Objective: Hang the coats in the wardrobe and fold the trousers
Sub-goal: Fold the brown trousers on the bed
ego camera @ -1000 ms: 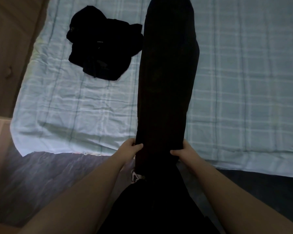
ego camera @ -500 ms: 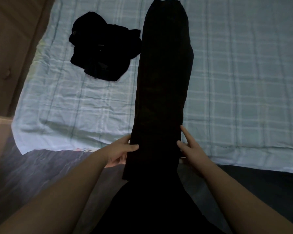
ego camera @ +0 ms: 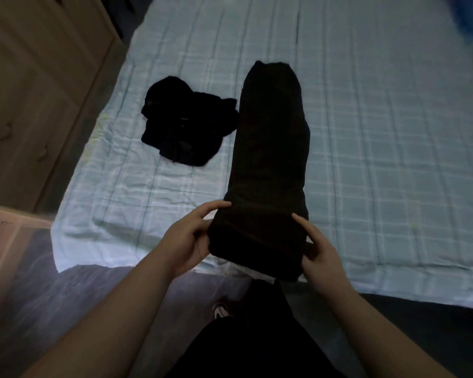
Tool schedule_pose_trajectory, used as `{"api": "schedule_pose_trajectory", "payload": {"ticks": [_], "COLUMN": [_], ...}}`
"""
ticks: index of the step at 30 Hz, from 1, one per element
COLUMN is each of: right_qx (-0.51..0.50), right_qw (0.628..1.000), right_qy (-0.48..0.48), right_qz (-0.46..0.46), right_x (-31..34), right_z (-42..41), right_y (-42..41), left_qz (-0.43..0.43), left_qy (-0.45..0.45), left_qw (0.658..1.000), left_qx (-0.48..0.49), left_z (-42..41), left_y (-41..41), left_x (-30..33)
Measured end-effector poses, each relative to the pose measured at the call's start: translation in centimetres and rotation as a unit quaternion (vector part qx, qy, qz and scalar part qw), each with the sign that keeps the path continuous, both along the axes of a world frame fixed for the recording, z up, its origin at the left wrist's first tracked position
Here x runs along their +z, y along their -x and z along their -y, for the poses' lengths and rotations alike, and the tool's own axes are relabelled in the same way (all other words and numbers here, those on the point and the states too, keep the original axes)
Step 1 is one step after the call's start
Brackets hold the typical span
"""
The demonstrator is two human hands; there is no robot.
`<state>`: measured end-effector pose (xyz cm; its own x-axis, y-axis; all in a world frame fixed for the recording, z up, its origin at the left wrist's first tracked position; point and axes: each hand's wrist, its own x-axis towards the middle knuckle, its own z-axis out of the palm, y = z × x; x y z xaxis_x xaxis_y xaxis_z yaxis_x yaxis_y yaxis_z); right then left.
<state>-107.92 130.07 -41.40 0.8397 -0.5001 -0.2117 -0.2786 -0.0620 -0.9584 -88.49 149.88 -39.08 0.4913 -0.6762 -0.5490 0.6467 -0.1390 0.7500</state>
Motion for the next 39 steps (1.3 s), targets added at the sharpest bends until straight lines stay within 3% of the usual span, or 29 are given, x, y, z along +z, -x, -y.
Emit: {"api": "schedule_pose_trajectory", "payload": {"ticks": [5, 9, 12, 13, 17, 26, 33, 39], "right_qx": [-0.009, -0.097, -0.078, -0.057, -0.053, -0.043, -0.064, -0.061], "right_qw": [0.976, 0.915, 0.923, 0.932, 0.939, 0.935, 0.969, 0.993], "right_qy": [0.2, 0.374, 0.348, 0.32, 0.292, 0.238, 0.13, 0.045], "right_qz": [0.081, 0.117, 0.145, 0.158, 0.172, 0.259, 0.198, 0.094], "right_x": [2.2, 5.6, 7.8, 8.8, 12.1, 19.3, 17.4, 14.8], "right_z": [0.6, 2.2, 2.9, 2.8, 2.1, 1.3, 5.3, 11.6], "right_y": [-1.9, -3.6, -4.0, -3.6, -2.0, -1.1, -5.2, -11.6], "left_qz": [0.232, 0.427, 0.565, 0.574, 0.479, 0.505, 0.422, 0.379], "left_qy": [-0.038, -0.097, -0.11, -0.092, -0.037, 0.045, 0.012, -0.041], "left_qw": [0.969, 0.897, 0.816, 0.812, 0.873, 0.853, 0.902, 0.924], "left_qx": [-0.071, -0.06, -0.047, -0.053, -0.088, -0.124, -0.086, -0.016], "left_z": [0.9, 1.6, 1.9, 1.8, 1.2, 0.9, 5.6, 13.1], "left_y": [-1.2, -1.8, -2.4, -2.3, -0.9, 0.0, -2.9, -7.9], "left_x": [4.7, 7.9, 9.5, 10.3, 14.9, 21.2, 17.7, 14.7]}}
